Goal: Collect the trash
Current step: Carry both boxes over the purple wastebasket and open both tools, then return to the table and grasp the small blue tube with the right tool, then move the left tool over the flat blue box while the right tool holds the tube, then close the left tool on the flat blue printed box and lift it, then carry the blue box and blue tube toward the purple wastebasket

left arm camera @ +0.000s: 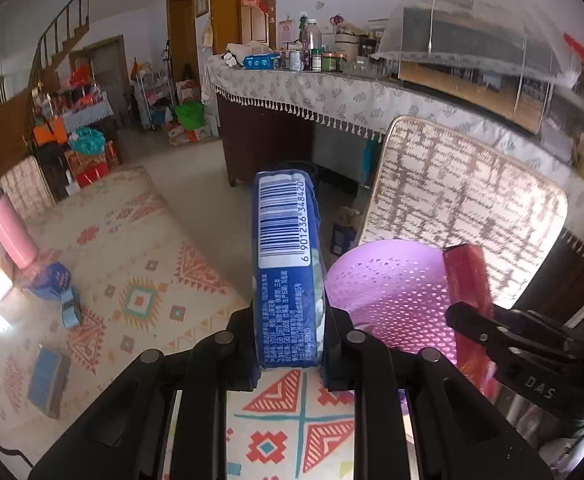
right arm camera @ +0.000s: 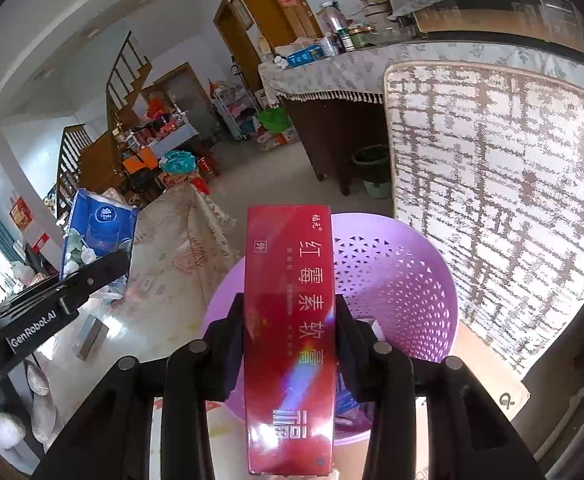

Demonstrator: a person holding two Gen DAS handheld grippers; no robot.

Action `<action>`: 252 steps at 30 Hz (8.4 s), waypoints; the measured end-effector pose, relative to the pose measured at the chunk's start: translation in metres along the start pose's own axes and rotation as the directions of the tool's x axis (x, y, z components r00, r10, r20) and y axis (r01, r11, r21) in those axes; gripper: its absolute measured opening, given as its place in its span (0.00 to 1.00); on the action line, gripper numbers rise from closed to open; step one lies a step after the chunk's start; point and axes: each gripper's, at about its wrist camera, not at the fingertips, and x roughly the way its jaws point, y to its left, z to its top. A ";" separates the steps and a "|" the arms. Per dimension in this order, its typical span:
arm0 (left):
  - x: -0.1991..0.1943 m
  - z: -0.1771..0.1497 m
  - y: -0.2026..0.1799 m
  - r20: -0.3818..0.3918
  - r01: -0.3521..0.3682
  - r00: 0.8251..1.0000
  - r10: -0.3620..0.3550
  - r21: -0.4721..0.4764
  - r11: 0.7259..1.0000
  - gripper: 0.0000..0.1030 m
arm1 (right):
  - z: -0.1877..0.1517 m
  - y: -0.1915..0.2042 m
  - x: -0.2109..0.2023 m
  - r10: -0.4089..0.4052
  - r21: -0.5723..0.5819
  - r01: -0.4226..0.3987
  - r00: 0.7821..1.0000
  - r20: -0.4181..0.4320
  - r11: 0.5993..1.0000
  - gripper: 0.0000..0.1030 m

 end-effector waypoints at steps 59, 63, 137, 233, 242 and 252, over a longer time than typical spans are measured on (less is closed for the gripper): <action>-0.263 -0.120 0.209 0.133 -0.467 0.846 0.516 -0.281 0.838 0.92 | -0.084 0.211 -0.061 0.143 -0.366 -0.052 0.963 0.227 0.929 0.98; -0.261 -0.128 0.211 0.104 -0.479 0.851 0.515 -0.247 0.842 0.92 | -0.097 0.222 -0.060 0.162 -0.386 -0.074 0.966 0.202 0.919 0.98; -0.100 -0.140 0.309 -0.036 -0.424 0.885 0.464 -0.476 0.770 0.92 | -0.105 0.293 0.046 -0.210 -0.219 0.183 0.971 -0.109 0.958 0.28; -0.181 -0.159 0.178 -0.076 -0.330 0.944 0.321 -0.226 0.916 0.52 | -0.098 0.193 0.032 0.181 -0.143 -0.195 0.978 -0.106 0.970 0.26; -0.169 -0.157 0.161 -0.093 -0.317 0.948 0.304 -0.198 0.928 0.52 | -0.099 0.207 0.031 0.141 -0.263 -0.173 0.981 -0.135 0.949 0.58; -0.158 -0.164 0.168 -0.148 -0.365 0.928 0.341 -0.193 0.911 0.52 | -0.090 0.255 0.133 0.012 -0.448 -0.145 0.958 -0.286 0.882 0.64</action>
